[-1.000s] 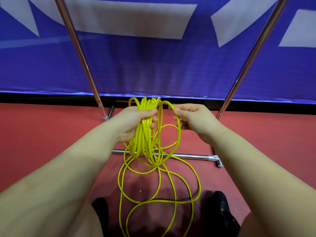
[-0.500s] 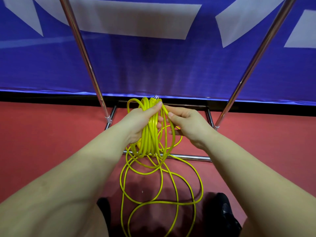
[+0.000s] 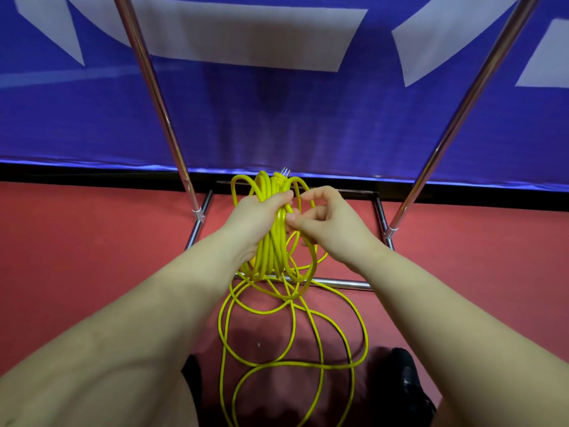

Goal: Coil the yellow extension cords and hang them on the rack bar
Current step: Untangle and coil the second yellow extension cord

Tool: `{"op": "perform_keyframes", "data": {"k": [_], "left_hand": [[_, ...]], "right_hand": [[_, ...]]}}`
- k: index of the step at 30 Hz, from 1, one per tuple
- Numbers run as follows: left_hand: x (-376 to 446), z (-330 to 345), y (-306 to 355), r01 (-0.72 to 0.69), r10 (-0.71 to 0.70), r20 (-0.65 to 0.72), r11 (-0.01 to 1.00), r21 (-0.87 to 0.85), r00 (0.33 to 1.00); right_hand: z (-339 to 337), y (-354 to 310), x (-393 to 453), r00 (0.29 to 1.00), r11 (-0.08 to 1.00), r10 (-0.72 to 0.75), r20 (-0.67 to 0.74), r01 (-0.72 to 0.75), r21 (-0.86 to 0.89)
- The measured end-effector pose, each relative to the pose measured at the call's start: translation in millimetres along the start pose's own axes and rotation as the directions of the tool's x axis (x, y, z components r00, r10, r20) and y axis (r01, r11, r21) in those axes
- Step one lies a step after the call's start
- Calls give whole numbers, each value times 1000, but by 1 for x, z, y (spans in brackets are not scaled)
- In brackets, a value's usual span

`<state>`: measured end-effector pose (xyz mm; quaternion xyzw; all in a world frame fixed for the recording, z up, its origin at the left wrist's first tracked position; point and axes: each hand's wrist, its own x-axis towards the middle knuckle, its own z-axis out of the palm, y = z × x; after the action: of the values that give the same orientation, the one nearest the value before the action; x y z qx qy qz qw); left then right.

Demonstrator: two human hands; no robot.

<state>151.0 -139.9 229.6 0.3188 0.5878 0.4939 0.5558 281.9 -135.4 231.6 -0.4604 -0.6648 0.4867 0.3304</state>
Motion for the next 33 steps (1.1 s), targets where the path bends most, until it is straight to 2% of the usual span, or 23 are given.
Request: {"op": "perform_keyframes", "data": {"k": [4,8,12,14,17,19,22,25,28,33], "left_hand": [[1,2,0,-1,0,-14,997,-83,1000],[0,3,2,11,-10,4,983,-185,1000],[-2,5,3,23,-15,28,958,-285,999],[-3,5,3,35,-26,35,951,-307,999],[-2,4,6,35,-28,24,938,-346,999],[-1,1,8,20,-24,-7,938,-347,1000],[4,-4,11,-6,-25,-71,917,-399,997],[8,-6,11,-23,-35,-107,868,-496,994],[9,-6,10,-22,-37,-103,857,-515,994],[20,-25,20,-93,4,-159,825,-557,987]], "right_hand": [[3,7,-2,998,997,-16,62,20,-72],[2,12,0,998,985,-68,-15,65,-158],[-1,15,1,998,984,-67,-18,63,-169],[0,16,0,999,989,-51,16,52,-140],[-2,16,-1,994,1000,25,105,-25,-9],[-4,16,-5,981,998,57,186,-57,-3],[-4,26,-9,943,989,128,308,-98,-111],[-7,37,-11,899,955,228,374,-131,-266],[-12,42,-11,876,921,318,363,-195,-337],[-24,37,-11,886,872,358,294,-206,-443]]}}
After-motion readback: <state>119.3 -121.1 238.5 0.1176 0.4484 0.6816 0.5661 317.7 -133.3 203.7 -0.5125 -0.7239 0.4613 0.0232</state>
